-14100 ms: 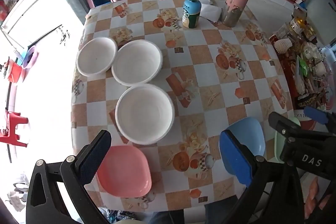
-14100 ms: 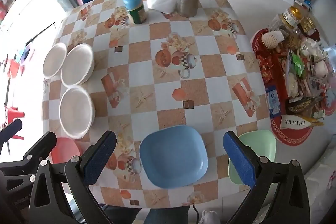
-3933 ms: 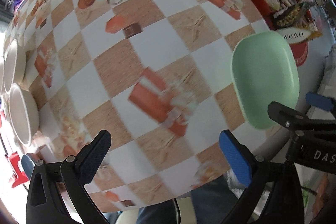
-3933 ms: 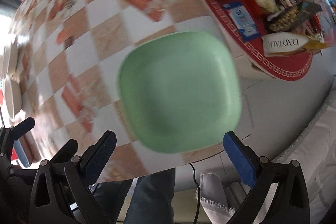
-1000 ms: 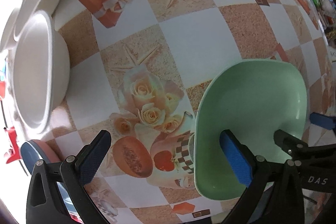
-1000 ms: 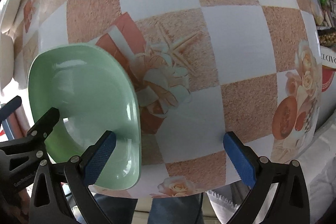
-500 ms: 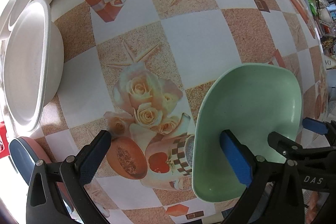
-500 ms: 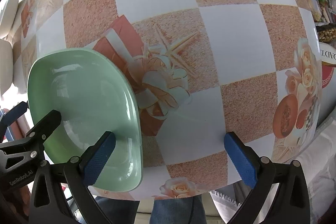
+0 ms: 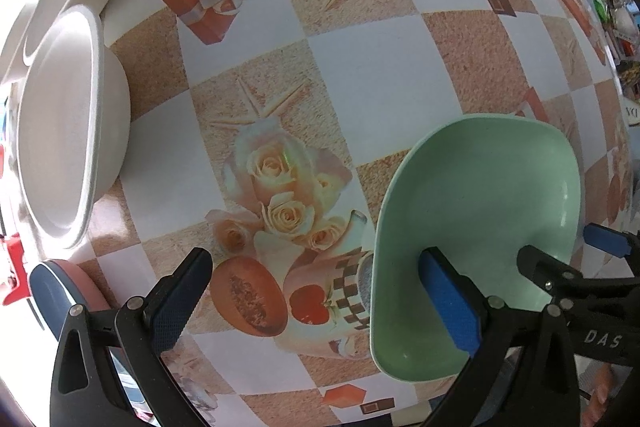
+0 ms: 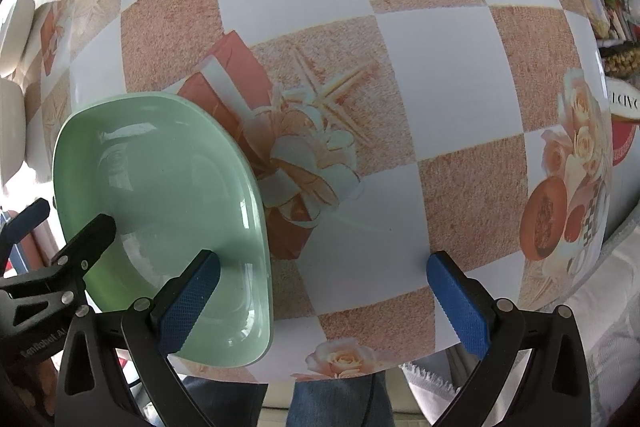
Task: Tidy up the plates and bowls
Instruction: 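Close the right gripper on the light green plate rim, then lift the green plate with the right gripper and carry it over the blue plate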
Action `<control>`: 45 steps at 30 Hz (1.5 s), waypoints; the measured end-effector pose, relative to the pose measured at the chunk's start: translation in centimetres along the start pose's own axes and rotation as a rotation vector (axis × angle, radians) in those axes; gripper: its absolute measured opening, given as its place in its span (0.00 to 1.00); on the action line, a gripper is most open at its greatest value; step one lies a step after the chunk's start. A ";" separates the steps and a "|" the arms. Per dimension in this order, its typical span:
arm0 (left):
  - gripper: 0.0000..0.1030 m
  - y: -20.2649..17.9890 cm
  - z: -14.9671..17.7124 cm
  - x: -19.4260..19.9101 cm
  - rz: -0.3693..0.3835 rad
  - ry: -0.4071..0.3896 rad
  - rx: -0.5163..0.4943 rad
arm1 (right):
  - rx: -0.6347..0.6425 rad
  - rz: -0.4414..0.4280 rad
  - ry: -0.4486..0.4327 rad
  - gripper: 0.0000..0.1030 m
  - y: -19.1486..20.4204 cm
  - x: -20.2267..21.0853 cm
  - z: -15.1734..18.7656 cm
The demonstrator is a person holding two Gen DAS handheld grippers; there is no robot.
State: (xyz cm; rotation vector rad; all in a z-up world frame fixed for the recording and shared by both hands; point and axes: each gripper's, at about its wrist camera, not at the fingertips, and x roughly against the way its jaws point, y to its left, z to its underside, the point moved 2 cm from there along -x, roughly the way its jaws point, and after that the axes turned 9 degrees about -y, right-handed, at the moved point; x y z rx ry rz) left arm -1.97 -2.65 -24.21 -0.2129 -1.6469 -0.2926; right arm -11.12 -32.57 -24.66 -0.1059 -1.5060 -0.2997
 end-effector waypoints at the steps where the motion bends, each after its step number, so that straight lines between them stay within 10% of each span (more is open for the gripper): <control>1: 1.00 -0.1 0.0 0.1 -0.007 0.001 -0.007 | -0.020 -0.003 0.007 1.00 -0.1 0.0 0.1; 9: 0.85 -1.3 -0.5 0.9 0.015 0.026 -0.020 | -0.055 -0.012 0.009 0.81 -0.4 0.8 0.9; 20: 0.27 -6.1 -0.3 3.1 0.065 0.008 -0.121 | 0.029 -0.095 -0.009 0.22 2.5 1.9 1.8; 45: 0.27 -3.5 7.7 5.7 0.021 0.045 0.021 | 0.301 -0.066 0.064 0.22 14.2 0.0 6.2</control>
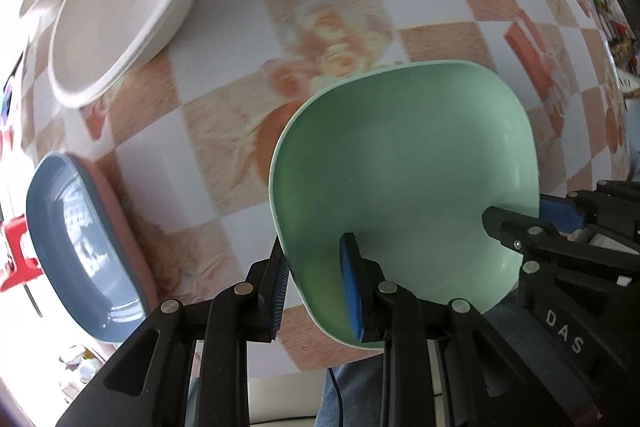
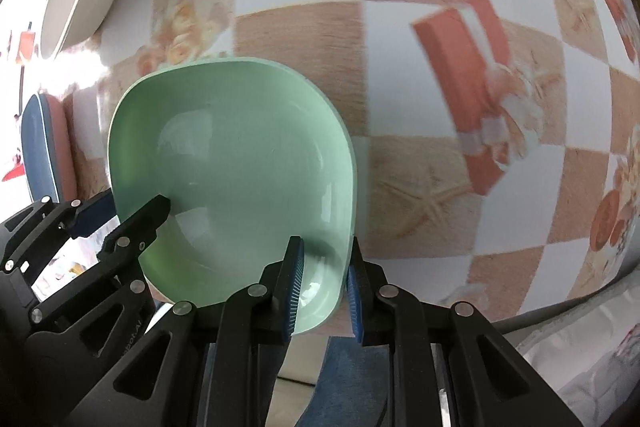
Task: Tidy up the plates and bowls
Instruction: 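Lift the green plate with the right gripper and carry it over the blue plate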
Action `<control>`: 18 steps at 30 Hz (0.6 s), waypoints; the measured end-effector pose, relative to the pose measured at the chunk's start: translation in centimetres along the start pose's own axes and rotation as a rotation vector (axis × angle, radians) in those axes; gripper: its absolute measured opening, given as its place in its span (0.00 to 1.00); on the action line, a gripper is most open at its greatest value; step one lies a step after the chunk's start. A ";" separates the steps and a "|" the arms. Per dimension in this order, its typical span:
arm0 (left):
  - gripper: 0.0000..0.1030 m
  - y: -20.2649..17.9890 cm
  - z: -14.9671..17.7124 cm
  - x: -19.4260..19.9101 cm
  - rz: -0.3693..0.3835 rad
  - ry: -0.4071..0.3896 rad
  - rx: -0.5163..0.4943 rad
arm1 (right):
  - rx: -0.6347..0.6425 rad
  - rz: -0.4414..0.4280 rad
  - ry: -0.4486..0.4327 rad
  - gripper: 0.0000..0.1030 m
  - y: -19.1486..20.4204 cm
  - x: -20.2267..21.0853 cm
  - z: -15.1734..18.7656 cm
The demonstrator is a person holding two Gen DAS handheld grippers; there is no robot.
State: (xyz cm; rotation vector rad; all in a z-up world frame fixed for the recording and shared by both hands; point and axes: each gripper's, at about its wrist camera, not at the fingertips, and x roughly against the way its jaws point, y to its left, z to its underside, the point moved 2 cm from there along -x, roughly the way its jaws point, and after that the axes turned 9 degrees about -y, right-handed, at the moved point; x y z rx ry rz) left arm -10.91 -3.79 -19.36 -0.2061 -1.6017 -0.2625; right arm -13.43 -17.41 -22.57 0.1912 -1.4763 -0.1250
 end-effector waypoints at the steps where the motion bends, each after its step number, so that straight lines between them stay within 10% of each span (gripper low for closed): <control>1: 0.27 0.5 -0.1 0.0 -0.002 0.000 0.011 | 0.009 -0.001 -0.001 0.22 0.7 -0.1 -0.1; 18: 0.27 7.5 0.7 2.3 0.028 -0.016 0.140 | 0.121 -0.019 0.035 0.22 9.5 -0.7 -0.3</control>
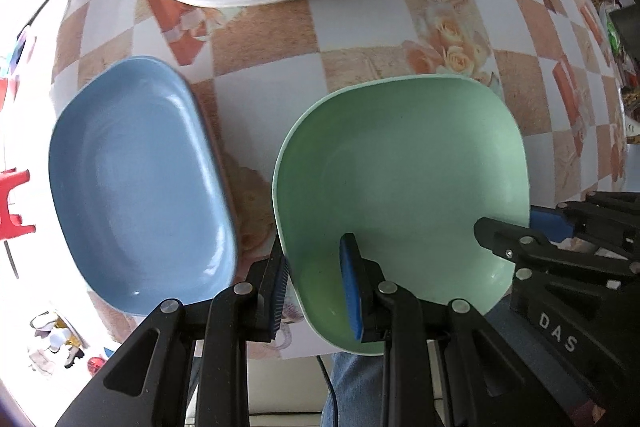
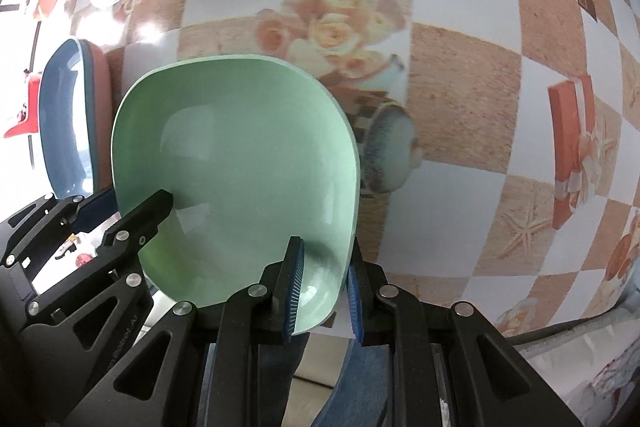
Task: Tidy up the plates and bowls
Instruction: 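Lift the green plate with the right gripper and carry it over the blue plate, then lower the green plate onto the blue plate and open the right gripper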
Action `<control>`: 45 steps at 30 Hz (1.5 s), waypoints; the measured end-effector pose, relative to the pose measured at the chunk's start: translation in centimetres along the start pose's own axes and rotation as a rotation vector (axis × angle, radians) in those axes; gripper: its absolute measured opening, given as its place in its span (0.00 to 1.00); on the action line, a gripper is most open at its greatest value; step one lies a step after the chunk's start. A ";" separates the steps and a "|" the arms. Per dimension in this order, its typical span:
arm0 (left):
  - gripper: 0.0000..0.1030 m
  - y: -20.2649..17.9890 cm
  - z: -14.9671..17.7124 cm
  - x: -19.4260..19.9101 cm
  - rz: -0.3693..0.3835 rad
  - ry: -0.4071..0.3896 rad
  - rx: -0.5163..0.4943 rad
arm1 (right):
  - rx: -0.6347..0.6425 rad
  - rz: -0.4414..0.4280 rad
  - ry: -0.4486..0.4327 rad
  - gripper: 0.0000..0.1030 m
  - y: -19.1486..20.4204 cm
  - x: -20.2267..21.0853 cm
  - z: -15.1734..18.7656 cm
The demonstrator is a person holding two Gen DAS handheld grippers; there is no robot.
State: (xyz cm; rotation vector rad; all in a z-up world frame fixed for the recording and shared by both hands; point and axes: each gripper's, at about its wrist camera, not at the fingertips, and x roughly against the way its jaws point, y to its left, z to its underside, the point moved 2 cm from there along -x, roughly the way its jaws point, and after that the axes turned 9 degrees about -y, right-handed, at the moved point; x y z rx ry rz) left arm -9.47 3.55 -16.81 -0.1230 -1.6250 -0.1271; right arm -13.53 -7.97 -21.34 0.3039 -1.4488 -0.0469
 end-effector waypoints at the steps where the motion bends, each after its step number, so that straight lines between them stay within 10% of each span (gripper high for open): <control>1: 0.27 0.5 -0.1 0.4 0.003 -0.004 0.004 | 0.003 0.001 0.001 0.22 1.7 -0.5 -0.2; 24: 0.27 9.8 1.7 10.1 -0.018 -0.116 0.133 | 0.148 -0.030 -0.028 0.22 11.1 5.2 -4.9; 45: 0.27 20.1 3.3 6.9 -0.120 -0.105 0.213 | 0.203 -0.103 0.024 0.22 16.6 1.1 -6.4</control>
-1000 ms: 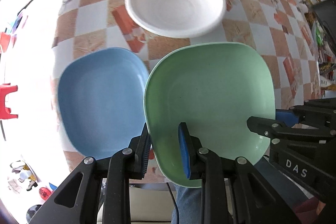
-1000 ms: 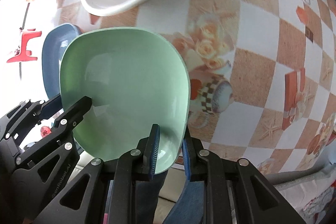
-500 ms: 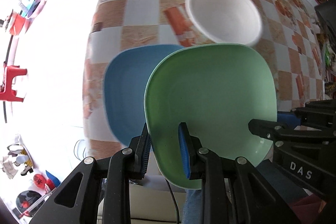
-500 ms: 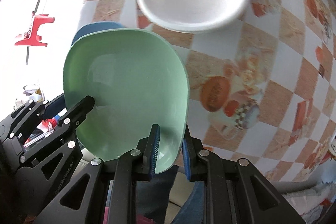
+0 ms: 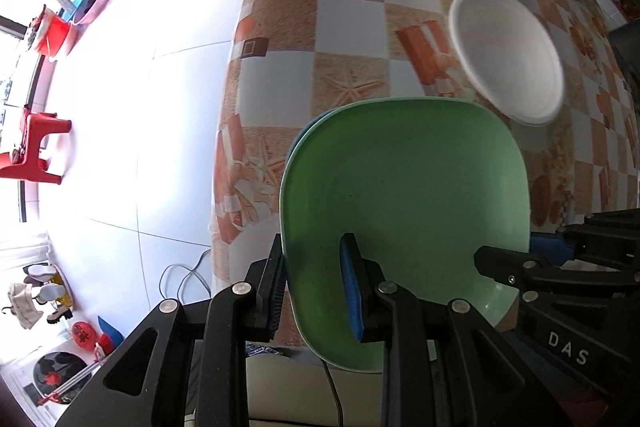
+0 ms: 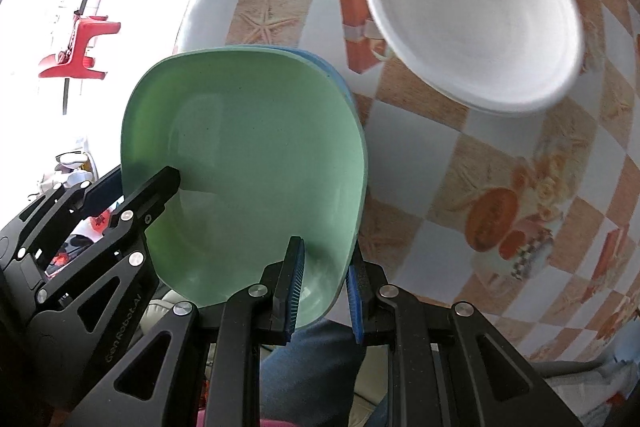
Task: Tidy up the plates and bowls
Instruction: 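Lower the green plate onto the blue plate and open the right gripper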
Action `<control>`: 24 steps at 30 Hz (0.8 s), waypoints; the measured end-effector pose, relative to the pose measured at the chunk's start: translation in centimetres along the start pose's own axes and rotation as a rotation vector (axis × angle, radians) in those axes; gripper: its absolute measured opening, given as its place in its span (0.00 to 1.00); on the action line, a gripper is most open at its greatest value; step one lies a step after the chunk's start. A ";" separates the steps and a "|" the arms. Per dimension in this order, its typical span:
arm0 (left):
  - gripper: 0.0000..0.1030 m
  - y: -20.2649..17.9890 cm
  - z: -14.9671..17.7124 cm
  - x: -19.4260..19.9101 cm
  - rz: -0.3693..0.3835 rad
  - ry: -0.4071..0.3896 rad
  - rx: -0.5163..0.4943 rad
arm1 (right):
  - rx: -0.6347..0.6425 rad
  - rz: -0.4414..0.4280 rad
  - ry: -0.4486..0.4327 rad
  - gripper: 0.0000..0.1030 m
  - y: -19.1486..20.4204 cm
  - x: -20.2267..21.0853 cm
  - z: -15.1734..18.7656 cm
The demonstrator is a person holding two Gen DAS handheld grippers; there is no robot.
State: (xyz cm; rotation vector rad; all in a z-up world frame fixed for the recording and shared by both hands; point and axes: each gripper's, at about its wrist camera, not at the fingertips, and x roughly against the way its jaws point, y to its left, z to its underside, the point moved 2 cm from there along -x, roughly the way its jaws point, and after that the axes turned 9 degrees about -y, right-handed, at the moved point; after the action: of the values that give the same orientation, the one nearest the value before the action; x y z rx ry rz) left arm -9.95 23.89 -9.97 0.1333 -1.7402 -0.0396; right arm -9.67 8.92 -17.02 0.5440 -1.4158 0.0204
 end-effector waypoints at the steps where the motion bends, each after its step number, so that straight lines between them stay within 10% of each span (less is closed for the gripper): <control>1: 0.27 0.2 0.0 -0.3 -0.001 0.003 0.003 | -0.004 -0.001 0.003 0.22 0.0 -0.2 -0.1; 9: 0.34 0.4 0.2 -1.7 -0.020 0.016 0.019 | -0.011 -0.008 0.011 0.22 -0.2 -1.2 -1.0; 14: 0.67 0.5 0.4 -1.2 -0.030 -0.024 0.026 | -0.007 0.000 0.007 0.23 -0.4 -1.1 -1.3; 16: 0.72 0.6 0.5 -0.7 -0.043 -0.043 0.028 | -0.005 -0.002 0.002 0.49 -0.9 -0.6 -1.0; 21: 0.78 0.7 0.8 0.2 -0.039 -0.058 0.053 | 0.004 -0.005 -0.035 0.57 -2.0 1.0 -0.1; 24: 0.79 0.3 0.8 0.1 -0.044 -0.032 0.060 | -0.009 -0.020 -0.059 0.85 -3.0 2.1 0.4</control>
State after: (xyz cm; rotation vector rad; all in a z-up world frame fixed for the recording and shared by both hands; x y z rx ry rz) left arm -10.82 24.13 -10.02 0.2159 -1.7712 -0.0222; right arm -8.72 5.48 -16.02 0.5549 -1.4670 -0.0184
